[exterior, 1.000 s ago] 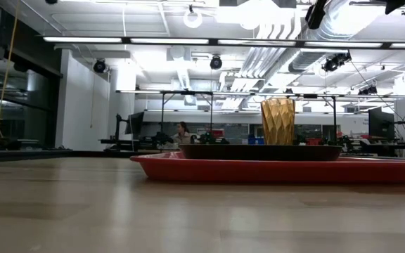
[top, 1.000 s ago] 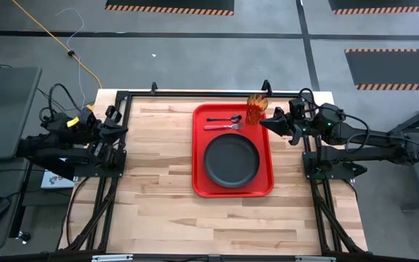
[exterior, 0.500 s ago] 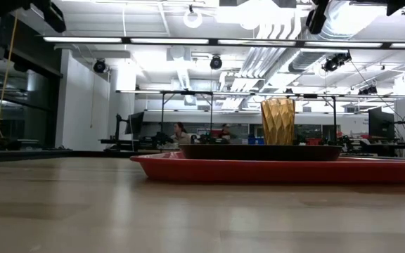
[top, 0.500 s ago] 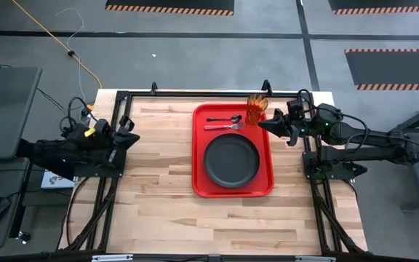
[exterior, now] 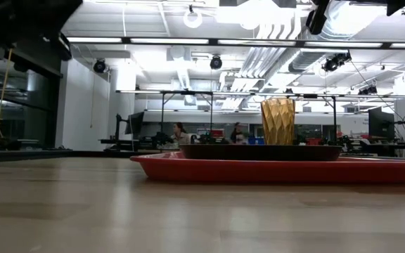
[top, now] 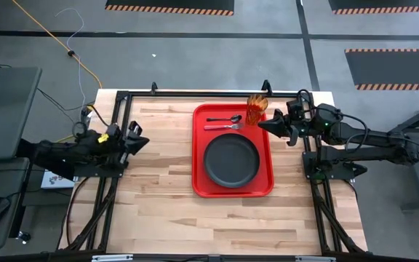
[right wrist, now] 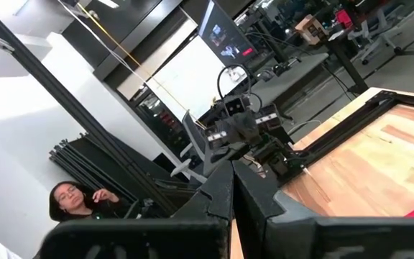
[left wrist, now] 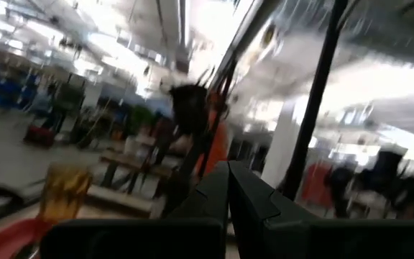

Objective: Pick and place plate/cup/fork/spoon on tray
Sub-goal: Return to Home Position

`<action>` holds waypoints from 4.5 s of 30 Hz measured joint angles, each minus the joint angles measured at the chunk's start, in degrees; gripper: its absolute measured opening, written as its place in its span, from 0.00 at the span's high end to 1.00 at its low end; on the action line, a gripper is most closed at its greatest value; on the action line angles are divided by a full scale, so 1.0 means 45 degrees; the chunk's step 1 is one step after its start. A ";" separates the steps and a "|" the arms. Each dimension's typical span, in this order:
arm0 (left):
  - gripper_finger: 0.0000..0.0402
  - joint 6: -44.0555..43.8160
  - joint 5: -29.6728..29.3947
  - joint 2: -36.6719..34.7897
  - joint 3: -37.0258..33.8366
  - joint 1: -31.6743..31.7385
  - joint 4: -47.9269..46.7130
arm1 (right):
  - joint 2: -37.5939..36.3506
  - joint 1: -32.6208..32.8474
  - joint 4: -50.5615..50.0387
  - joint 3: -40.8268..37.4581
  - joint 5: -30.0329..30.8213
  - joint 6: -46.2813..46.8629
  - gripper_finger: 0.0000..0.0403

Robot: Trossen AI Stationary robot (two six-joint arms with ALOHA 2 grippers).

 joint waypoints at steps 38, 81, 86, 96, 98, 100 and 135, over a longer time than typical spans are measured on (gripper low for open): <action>1.00 0.0895 0.0058 0.0107 -0.0006 0.0005 -0.5053 | -0.6212 -0.0002 -0.6527 -0.0005 -0.1252 -0.4457 1.00; 0.99 0.0896 0.0075 0.0107 -0.0006 0.0003 -0.5049 | -0.9024 0.2480 -0.2247 -0.7597 0.3662 -0.4602 1.00; 0.99 0.0896 0.0073 0.0107 -0.0006 0.0005 -0.5048 | -0.9020 0.3003 -0.2934 -0.7597 0.3564 -0.5262 1.00; 0.99 0.0896 0.0073 0.0107 -0.0006 0.0002 -0.5048 | -0.9018 0.3099 -0.2959 -0.7597 0.3433 -0.5683 1.00; 0.99 0.0896 0.0071 0.0107 -0.0006 0.0000 -0.5048 | -0.9017 0.3099 -0.2977 -0.7597 0.3324 -0.5683 1.00; 0.99 0.0896 0.0073 0.0107 -0.0006 0.0000 -0.5048 | -0.9015 0.3095 -0.2995 -0.7597 0.3227 -0.5671 1.00; 0.99 0.0896 0.0068 0.0107 -0.0006 0.0002 -0.5048 | -0.9010 0.3094 -0.3067 -0.7597 0.2867 -0.5251 1.00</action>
